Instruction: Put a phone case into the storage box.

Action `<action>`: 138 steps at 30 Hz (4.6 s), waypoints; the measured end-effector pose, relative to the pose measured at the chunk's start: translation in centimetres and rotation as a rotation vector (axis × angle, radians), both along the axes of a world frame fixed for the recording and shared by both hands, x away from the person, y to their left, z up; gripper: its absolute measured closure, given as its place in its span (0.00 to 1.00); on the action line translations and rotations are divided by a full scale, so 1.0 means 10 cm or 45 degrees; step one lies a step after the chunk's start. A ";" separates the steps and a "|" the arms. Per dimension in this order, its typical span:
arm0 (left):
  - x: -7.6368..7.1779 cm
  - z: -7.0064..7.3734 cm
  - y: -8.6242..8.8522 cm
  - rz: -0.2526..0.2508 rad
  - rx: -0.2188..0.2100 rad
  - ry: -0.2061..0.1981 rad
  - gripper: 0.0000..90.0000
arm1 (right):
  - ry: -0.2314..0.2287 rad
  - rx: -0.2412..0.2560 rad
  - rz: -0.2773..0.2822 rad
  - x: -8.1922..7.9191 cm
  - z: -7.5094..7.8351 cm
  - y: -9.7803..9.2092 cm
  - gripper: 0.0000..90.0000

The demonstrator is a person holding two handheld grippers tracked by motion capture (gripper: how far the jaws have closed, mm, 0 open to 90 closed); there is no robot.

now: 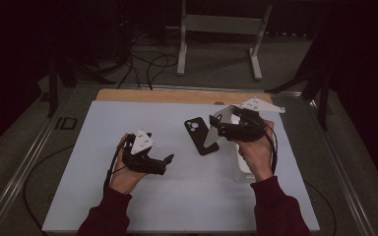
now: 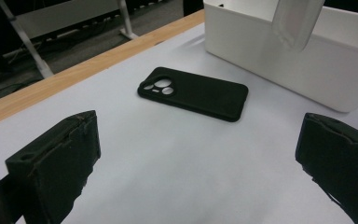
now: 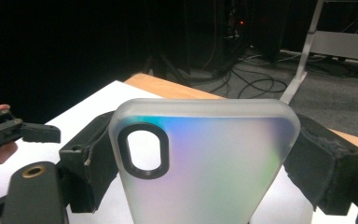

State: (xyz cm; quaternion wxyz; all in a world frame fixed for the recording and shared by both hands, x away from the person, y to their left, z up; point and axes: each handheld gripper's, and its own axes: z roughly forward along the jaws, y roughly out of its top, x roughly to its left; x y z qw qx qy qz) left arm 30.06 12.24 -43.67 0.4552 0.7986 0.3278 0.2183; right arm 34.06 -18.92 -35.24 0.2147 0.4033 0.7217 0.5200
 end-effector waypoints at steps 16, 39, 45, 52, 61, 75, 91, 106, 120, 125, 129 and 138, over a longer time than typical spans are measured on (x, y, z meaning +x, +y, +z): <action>0.01 -0.04 0.17 0.064 0.030 -0.017 0.00 | 0.006 -0.002 -0.061 0.10 0.01 -0.08 0.19; 0.01 -0.04 0.40 0.132 0.039 -0.023 0.00 | -0.004 0.005 -0.147 0.25 0.03 -0.23 0.19; 0.00 -0.05 0.44 0.149 0.039 -0.023 0.00 | -0.002 0.012 -0.175 0.29 0.02 -0.27 0.19; 0.00 -0.06 0.47 0.158 0.038 -0.018 0.00 | -0.002 0.011 -0.203 0.33 0.00 -0.30 0.19; -0.03 -0.07 0.51 0.168 0.038 -0.018 0.00 | -0.008 0.003 -0.227 0.37 0.00 -0.35 0.19; -0.07 -0.12 0.63 0.208 0.028 -0.033 0.00 | 0.001 -0.025 -0.272 0.46 -0.03 -0.42 0.19; -0.14 -0.17 0.77 0.247 0.018 -0.032 0.00 | 0.003 -0.045 -0.313 0.55 -0.07 -0.46 0.19; -0.20 -0.23 0.90 0.279 0.010 -0.024 0.00 | -0.002 -0.039 -0.336 0.58 -0.04 -0.49 0.19; -0.25 -0.26 1.00 0.315 -0.013 -0.029 0.00 | 0.008 -0.049 -0.395 0.67 -0.09 -0.55 0.19; -0.26 -0.27 1.03 0.323 -0.018 -0.032 0.00 | 0.011 -0.063 -0.424 0.71 -0.08 -0.59 0.19; -0.27 -0.26 1.04 0.327 -0.022 -0.034 0.00 | 0.006 -0.075 -0.439 0.74 -0.08 -0.61 0.19; -0.27 -0.26 1.05 0.330 -0.033 -0.036 0.00 | 0.017 -0.073 -0.487 0.81 -0.12 -0.65 0.19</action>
